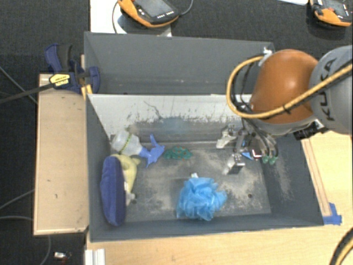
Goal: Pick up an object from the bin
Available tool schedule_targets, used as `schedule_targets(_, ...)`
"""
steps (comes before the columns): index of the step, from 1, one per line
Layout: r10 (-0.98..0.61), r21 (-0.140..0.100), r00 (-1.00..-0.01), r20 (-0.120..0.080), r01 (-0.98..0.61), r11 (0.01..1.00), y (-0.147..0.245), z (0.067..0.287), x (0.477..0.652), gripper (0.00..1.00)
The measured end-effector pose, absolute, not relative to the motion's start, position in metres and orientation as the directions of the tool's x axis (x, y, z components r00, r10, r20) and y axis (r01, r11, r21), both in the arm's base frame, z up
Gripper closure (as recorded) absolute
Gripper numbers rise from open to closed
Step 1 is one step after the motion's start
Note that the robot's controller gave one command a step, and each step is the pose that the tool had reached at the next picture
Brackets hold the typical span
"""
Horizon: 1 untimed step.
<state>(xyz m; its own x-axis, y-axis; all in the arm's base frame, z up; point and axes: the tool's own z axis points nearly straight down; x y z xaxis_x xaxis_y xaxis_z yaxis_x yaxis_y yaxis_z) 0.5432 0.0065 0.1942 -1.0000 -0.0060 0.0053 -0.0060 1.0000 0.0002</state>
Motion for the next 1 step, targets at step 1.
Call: schedule_targets(1, -0.006, 0.0, -1.0, -0.003, -0.006, 1.0, 0.0065, 0.1987, 0.5449, 0.0)
